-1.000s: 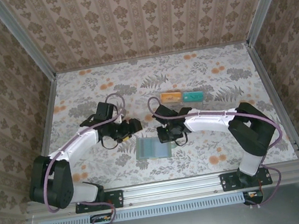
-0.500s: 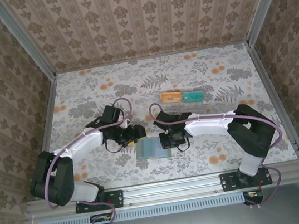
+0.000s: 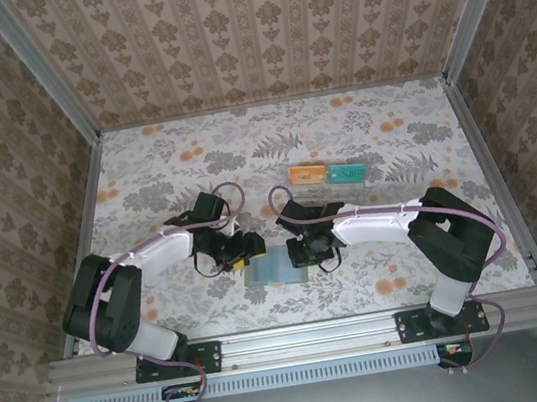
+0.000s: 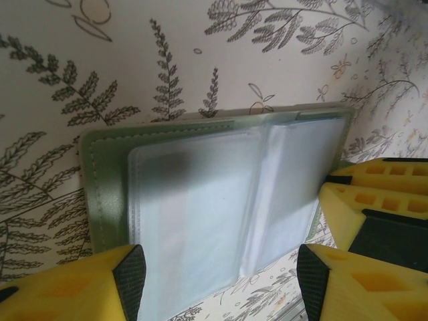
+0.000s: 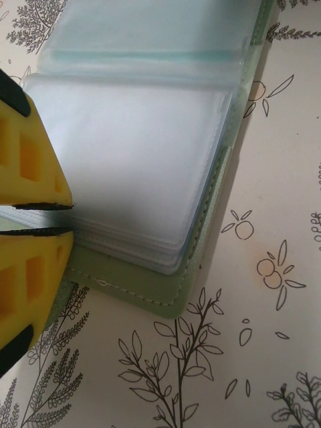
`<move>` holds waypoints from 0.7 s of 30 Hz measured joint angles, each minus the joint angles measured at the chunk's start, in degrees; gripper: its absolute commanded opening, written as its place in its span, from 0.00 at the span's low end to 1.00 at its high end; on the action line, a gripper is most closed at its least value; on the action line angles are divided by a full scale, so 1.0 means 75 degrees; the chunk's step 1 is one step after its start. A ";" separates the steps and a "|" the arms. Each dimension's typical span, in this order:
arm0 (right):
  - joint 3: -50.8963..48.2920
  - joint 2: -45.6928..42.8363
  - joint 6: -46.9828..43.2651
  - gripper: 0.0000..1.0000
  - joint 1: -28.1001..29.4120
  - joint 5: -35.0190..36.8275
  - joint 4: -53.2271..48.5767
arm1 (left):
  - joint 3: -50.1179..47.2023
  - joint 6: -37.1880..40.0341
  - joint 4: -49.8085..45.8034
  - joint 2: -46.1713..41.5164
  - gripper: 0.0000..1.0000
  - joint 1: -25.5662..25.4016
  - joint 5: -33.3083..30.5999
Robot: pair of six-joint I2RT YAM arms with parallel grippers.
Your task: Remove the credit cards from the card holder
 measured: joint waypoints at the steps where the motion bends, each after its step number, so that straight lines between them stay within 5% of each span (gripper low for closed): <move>1: 0.0000 0.0000 0.0000 0.19 0.0000 0.0000 0.0000 | 0.0000 0.0003 -0.0017 0.0020 0.63 -0.0017 -0.0006; 21: -0.0012 0.0032 0.0003 0.19 0.0041 0.0000 0.0047 | -0.0017 0.0061 0.0064 0.0254 0.62 -0.0230 -0.0079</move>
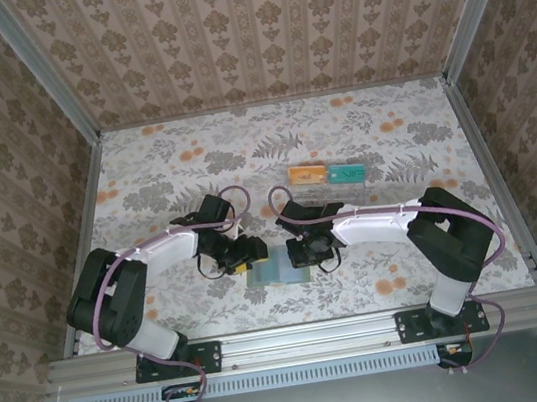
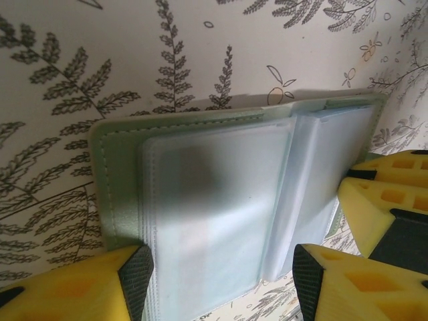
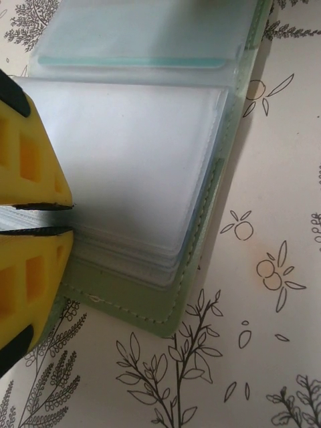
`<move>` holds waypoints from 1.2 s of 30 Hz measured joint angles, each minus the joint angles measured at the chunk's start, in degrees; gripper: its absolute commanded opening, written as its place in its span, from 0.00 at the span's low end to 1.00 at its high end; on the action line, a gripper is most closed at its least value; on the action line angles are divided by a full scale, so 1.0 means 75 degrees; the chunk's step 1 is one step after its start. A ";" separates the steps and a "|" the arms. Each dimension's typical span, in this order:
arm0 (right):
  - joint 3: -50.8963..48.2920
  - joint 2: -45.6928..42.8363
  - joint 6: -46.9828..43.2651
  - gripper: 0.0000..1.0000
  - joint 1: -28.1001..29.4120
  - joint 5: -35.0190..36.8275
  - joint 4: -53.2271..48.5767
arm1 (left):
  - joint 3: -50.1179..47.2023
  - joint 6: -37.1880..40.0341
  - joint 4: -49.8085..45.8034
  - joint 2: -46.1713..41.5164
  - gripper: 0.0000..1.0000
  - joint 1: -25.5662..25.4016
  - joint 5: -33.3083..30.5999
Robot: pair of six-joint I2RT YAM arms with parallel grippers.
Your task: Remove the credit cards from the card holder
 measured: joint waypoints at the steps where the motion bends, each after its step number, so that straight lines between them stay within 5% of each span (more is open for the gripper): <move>1: 0.0000 0.0000 0.0000 0.19 0.0000 0.0000 0.0006 | -0.0026 -0.0003 0.0064 0.0000 0.62 0.0000 0.0032; 23: -0.0003 0.0012 0.0023 0.19 0.0000 0.0000 0.0020 | -0.0242 -0.0090 0.0906 -0.0332 0.62 -0.0067 0.0804; 36: -0.0087 -0.0111 0.0032 0.28 0.0009 0.0105 0.0093 | -0.0242 -0.0117 0.0883 -0.0347 0.89 -0.0172 0.0784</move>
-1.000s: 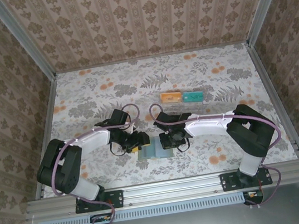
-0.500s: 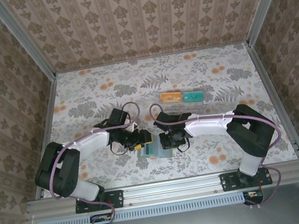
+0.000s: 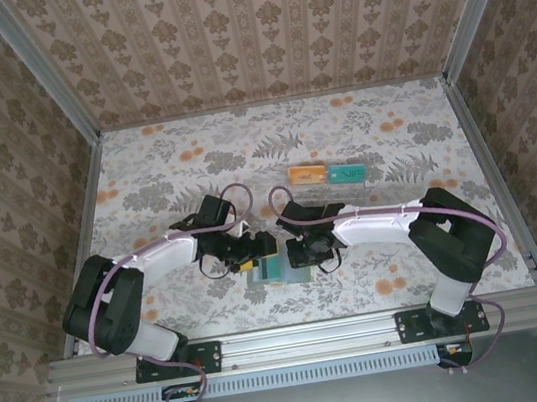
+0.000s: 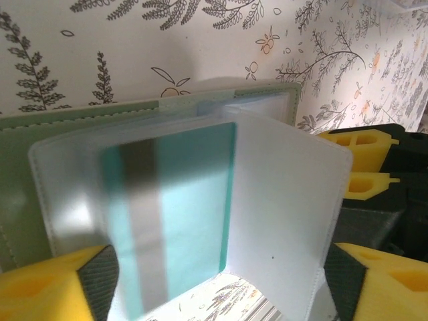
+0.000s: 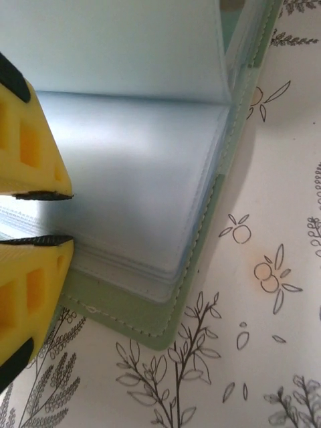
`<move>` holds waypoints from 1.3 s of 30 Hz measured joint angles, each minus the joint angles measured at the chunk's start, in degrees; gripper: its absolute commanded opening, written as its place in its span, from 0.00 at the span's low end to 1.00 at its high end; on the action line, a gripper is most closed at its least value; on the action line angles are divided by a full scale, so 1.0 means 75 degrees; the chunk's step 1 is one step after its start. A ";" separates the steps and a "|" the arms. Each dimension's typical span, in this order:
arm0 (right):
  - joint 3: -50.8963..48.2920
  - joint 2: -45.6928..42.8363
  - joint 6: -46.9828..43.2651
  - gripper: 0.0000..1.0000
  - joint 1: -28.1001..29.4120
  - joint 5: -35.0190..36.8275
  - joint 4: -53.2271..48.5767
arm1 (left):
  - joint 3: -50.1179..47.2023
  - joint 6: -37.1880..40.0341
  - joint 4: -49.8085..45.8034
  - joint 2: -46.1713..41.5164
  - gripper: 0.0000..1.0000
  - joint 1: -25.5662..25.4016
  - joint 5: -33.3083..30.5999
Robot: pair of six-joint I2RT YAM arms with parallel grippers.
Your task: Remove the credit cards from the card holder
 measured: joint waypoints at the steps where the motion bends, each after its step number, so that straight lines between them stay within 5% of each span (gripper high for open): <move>1: -0.0026 -0.0064 0.0009 0.30 0.0000 0.0076 -0.0023 | 0.0000 0.0000 -0.0012 0.0000 0.90 -0.0015 -0.0012; 12: -0.0198 -0.1142 0.0169 0.38 -0.0009 0.0656 -0.0163 | 0.0000 0.0023 -0.0064 -0.0012 0.96 -0.0044 -0.0079; 39: -0.1661 -0.2699 0.0804 0.38 -0.0009 0.1078 0.0428 | 0.0627 -0.0420 0.0766 0.0125 0.61 -0.0769 0.0440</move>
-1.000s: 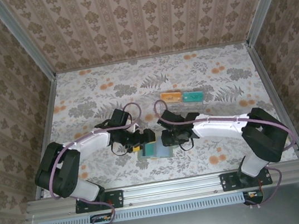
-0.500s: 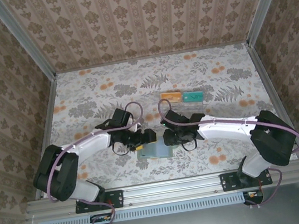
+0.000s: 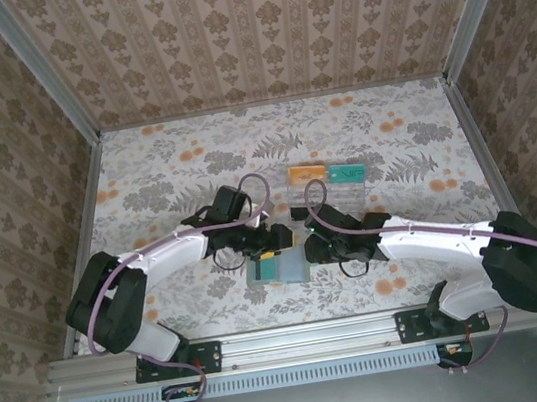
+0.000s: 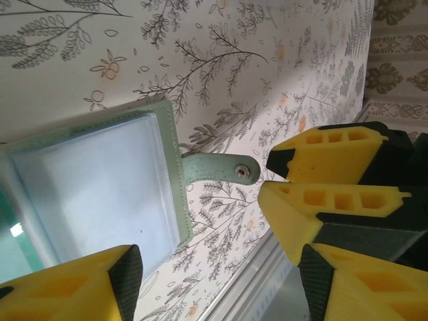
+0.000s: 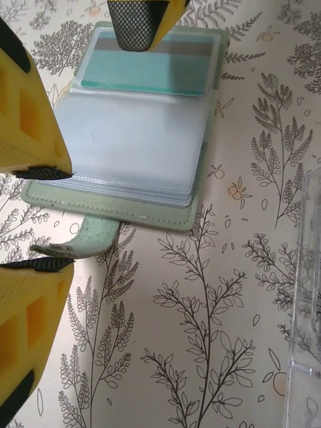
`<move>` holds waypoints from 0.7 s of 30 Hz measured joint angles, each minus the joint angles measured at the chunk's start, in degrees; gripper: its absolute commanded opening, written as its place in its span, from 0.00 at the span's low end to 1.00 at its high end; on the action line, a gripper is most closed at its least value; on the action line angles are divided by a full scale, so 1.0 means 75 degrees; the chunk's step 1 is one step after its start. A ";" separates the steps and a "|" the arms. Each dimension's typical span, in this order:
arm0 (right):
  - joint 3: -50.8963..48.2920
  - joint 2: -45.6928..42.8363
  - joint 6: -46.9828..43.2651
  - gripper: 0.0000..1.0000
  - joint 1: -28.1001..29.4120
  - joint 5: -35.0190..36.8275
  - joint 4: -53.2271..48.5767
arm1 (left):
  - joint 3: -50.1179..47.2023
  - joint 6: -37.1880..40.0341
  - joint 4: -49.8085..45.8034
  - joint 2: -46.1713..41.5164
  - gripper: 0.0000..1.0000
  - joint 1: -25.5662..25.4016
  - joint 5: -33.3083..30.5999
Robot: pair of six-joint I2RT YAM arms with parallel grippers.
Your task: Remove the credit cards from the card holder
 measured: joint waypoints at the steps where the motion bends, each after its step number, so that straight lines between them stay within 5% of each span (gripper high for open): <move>1: 0.0000 0.0000 0.0015 0.38 0.0000 0.0000 0.0082 | -0.0058 -0.0003 -0.0052 -0.0079 0.55 0.0058 -0.0067; 8: 0.0093 0.0108 0.0015 0.32 0.0000 -0.0187 0.0475 | -0.0580 0.0017 -0.0766 -0.0965 0.19 0.1005 -0.0976; 21: 0.1148 0.1757 -0.0006 0.25 0.0163 -0.1437 0.1236 | -0.1317 -0.0020 -0.1180 -0.0784 0.12 0.1288 -0.1845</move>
